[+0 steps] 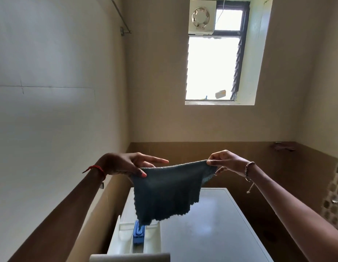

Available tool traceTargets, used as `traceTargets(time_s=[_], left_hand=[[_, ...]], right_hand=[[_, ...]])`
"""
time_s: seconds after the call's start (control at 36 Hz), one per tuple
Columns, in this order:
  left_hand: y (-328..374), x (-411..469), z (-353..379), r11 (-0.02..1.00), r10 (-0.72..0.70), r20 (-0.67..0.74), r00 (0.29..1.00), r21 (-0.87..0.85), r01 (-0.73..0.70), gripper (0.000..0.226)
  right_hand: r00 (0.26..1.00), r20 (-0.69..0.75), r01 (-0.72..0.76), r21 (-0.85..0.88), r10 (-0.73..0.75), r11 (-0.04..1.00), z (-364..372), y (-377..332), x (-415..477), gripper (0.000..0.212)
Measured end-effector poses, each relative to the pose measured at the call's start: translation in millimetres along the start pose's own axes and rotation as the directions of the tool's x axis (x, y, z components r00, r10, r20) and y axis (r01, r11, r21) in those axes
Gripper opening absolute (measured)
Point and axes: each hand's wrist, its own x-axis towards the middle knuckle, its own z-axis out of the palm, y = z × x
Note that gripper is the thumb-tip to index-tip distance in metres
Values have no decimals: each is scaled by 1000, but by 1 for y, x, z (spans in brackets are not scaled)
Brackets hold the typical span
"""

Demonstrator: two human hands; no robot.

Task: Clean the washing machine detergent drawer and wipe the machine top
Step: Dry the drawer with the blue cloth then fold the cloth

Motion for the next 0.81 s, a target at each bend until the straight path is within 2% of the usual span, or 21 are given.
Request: traceTargets(time_s=[0.08, 0.25, 0.36, 0.53, 0.69, 0.81], left_hand=[[4, 4, 3, 994, -83, 170, 982, 82, 69, 78], [5, 21, 17, 983, -158, 358, 920, 149, 110, 101], [-4, 28, 23, 980, -175, 318, 932, 146, 134, 106], [-21, 35, 25, 993, -118, 225, 967, 18, 117, 92], [-22, 34, 24, 994, -104, 155, 982, -14, 108, 89], [-19, 35, 24, 993, -115, 176, 978, -2, 117, 85]], right_hand=[[999, -29, 16, -21, -16, 1000, 5, -5, 2, 12], [999, 4, 46, -7, -46, 999, 16, -17, 9, 12], [997, 35, 71, 0, -71, 997, 20, -27, 9, 11], [996, 53, 76, 3, -76, 997, 17, -31, 9, 7], [997, 59, 45, 27, -47, 999, 12, -30, 6, 6], [999, 37, 20, 36, -22, 999, 13, -30, 5, 6]])
